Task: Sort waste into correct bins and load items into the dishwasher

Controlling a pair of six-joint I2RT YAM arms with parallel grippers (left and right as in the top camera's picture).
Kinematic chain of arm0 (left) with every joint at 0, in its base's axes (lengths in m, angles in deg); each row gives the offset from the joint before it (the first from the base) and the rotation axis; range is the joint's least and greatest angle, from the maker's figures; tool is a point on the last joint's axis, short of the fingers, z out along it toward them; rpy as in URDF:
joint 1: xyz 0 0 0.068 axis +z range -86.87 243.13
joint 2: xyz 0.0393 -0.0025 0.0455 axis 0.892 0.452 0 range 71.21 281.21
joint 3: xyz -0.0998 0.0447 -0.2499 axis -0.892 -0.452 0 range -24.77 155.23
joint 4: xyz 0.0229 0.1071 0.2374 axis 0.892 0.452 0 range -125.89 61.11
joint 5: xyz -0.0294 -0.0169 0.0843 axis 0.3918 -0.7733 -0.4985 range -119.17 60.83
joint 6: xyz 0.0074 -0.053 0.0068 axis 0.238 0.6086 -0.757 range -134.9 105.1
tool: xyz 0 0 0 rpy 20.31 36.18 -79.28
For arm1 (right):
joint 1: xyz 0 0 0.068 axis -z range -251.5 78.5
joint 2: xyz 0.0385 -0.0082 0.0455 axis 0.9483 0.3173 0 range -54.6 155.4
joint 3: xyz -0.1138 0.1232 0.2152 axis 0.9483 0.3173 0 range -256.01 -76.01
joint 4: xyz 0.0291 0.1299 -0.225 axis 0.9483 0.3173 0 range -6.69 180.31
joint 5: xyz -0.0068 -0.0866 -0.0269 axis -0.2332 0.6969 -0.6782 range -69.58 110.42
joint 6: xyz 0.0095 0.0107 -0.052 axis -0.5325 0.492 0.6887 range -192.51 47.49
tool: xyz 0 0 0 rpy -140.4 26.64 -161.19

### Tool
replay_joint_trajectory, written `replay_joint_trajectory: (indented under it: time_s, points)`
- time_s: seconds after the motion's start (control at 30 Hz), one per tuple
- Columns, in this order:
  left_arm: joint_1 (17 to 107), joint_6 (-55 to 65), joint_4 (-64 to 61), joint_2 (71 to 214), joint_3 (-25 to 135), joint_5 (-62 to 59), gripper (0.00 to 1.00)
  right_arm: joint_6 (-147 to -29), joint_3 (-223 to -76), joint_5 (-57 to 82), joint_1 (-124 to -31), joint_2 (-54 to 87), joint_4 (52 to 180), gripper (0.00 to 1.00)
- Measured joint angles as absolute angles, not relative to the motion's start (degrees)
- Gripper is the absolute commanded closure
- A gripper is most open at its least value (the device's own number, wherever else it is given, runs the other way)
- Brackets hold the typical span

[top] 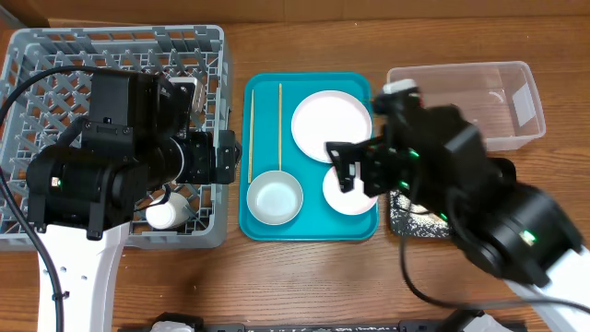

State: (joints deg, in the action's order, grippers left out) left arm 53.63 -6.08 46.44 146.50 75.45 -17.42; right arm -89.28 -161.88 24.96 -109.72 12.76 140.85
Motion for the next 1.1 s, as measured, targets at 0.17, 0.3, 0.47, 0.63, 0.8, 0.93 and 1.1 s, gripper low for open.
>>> replay_joint_trajectory:
  time_s: [0.17,0.3,0.47,0.63,0.8,0.93,1.1]
  points:
    - [53.6,-6.1,46.4,146.5,75.5,-17.4,0.0,-89.2,-161.5,33.1,-105.7,5.3,143.3,0.0]
    - [53.6,-6.1,46.4,146.5,75.5,-17.4,0.0,-88.6,-157.3,34.4,-99.0,-6.0,139.8,0.0]
    - [53.6,-6.1,46.5,146.5,75.5,-17.5,0.0,-87.6,-134.3,29.1,-82.5,-21.0,122.9,0.0]
    - [53.6,-6.1,46.4,146.5,75.5,-17.4,0.0,-87.5,-106.9,20.7,-72.2,-34.9,110.8,0.0]
    - [53.6,-6.1,46.5,146.6,75.5,-17.4,0.0,-87.5,-91.6,17.4,-70.2,-50.2,106.5,0.0]
    - [53.6,-6.1,46.4,146.6,75.5,-17.4,0.0,-87.4,-85.5,17.2,-70.1,-53.6,103.1,0.0]
    - [53.6,-6.1,46.4,146.6,75.5,-17.4,0.0,-87.5,-79.4,17.4,-70.1,-53.8,92.8,0.0]
